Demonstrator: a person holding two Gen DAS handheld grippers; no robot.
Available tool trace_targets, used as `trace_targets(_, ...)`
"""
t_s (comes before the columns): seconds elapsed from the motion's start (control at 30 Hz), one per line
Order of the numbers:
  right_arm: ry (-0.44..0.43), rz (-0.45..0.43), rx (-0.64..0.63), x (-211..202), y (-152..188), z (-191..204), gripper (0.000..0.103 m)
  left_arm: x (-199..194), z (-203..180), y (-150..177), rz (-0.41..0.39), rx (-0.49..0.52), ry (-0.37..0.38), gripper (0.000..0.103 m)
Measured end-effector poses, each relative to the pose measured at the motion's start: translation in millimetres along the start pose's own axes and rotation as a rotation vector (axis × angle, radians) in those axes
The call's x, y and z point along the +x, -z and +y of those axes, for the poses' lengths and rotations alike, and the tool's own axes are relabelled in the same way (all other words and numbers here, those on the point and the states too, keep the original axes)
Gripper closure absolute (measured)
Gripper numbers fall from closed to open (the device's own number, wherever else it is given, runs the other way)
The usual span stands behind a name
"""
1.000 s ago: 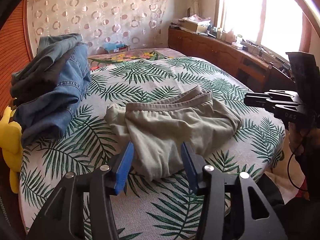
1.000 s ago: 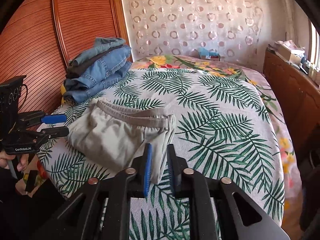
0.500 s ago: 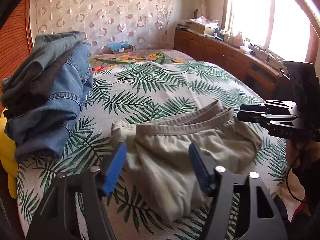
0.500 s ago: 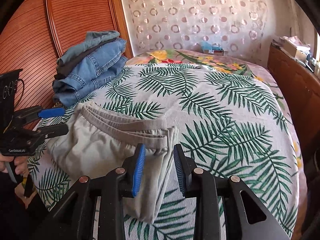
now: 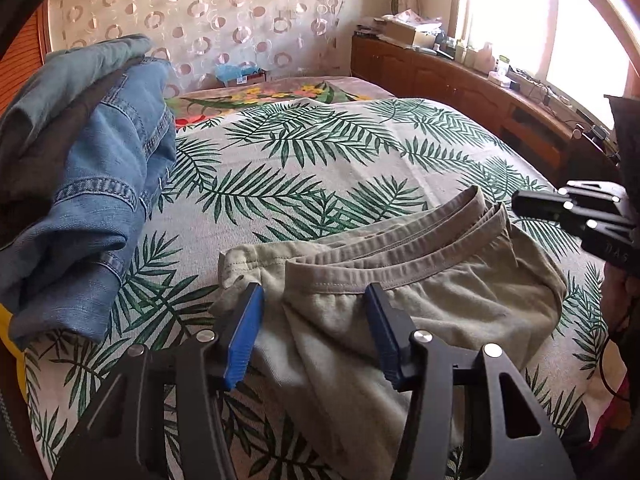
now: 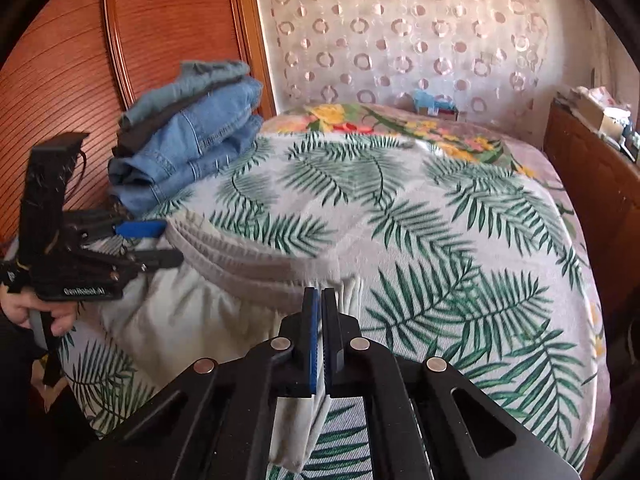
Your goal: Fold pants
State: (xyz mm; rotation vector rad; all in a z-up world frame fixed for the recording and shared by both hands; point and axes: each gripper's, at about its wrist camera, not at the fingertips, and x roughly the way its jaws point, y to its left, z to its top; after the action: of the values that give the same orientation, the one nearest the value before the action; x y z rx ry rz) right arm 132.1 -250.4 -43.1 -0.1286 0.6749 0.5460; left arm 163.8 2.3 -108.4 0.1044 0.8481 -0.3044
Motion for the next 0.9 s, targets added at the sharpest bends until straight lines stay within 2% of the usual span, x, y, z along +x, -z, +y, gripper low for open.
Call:
trace_targets(0.13, 0.021, -0.022, -0.019, -2, -5, 3, 0.103, -1, 0, -1, -0.008, 0.0, -0.002, 0.053)
trace_targets(0.2, 0.02, -0.01, -0.017, 2, -5, 3, 0.103, -2, 1, -1, -0.013, -0.001, 0.007, 0.065)
trace_targets(0.33, 0.009, 0.008, 0.004, 6, 1, -1, 0.103, -3, 1, 0, -0.015, 0.007, 0.018, 0.082)
trace_targets(0.4, 0.025, 0.016, 0.01, 7, 3, -2, 0.095, -8, 0, 1, -0.027, 0.005, 0.025, 0.091)
trace_targets(0.5, 0.023, 0.019, 0.012, 7, 2, -2, 0.085, -21, -1, 2, -0.078, -0.003, 0.027, 0.091)
trace_targets(0.6, 0.013, 0.021, 0.007, 8, 2, 0, 0.083, -33, 2, -1, -0.123, -0.029, 0.026, 0.091)
trace_targets(0.9, 0.016, 0.087, -0.015, 28, -2, 3, 0.083, -15, 7, 0, -0.077, -0.036, 0.002, 0.091)
